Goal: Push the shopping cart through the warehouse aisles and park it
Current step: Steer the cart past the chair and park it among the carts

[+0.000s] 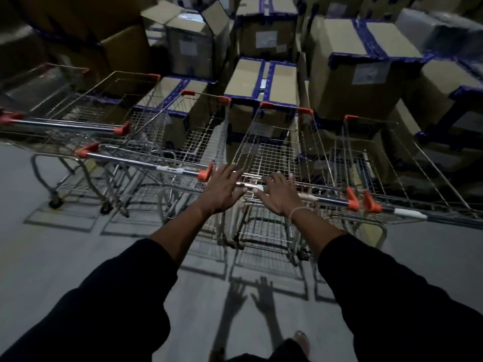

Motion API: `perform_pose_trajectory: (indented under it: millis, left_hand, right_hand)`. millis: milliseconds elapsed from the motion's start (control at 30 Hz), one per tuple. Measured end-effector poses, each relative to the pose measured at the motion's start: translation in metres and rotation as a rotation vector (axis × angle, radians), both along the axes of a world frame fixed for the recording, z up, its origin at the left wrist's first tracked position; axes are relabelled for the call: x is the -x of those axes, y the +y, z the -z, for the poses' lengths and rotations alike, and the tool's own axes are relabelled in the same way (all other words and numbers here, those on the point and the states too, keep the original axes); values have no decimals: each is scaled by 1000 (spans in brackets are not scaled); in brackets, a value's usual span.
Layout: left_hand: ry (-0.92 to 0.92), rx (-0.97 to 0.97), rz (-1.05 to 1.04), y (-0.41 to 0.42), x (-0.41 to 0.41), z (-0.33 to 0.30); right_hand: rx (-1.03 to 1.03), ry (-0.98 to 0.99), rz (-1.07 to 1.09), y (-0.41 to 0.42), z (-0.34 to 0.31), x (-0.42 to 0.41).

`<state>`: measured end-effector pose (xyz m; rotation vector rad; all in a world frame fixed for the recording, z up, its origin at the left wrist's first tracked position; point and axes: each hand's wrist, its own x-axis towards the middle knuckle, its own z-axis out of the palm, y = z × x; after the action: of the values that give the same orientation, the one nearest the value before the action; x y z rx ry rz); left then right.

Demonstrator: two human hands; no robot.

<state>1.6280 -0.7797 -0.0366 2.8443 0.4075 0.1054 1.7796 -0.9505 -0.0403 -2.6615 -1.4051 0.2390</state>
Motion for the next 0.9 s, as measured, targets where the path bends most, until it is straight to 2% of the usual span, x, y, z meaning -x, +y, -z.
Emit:
perform_pose_trajectory:
  millis: [333,567,733,900]
  left_hand:
    - [-24,20,-137,100,73,12]
    - [108,8,-248,191,73,31]
    - [233,-38,-336,250,86,36]
    - [334,-29,-355,285,106,29]
  right_hand:
    - [-62,9,-176,119,-5,66]
    - [-65,2,-250,215,9,71]
    - [31,23,-220,269,16,83]
    - [59,50,-116,272,18,96]
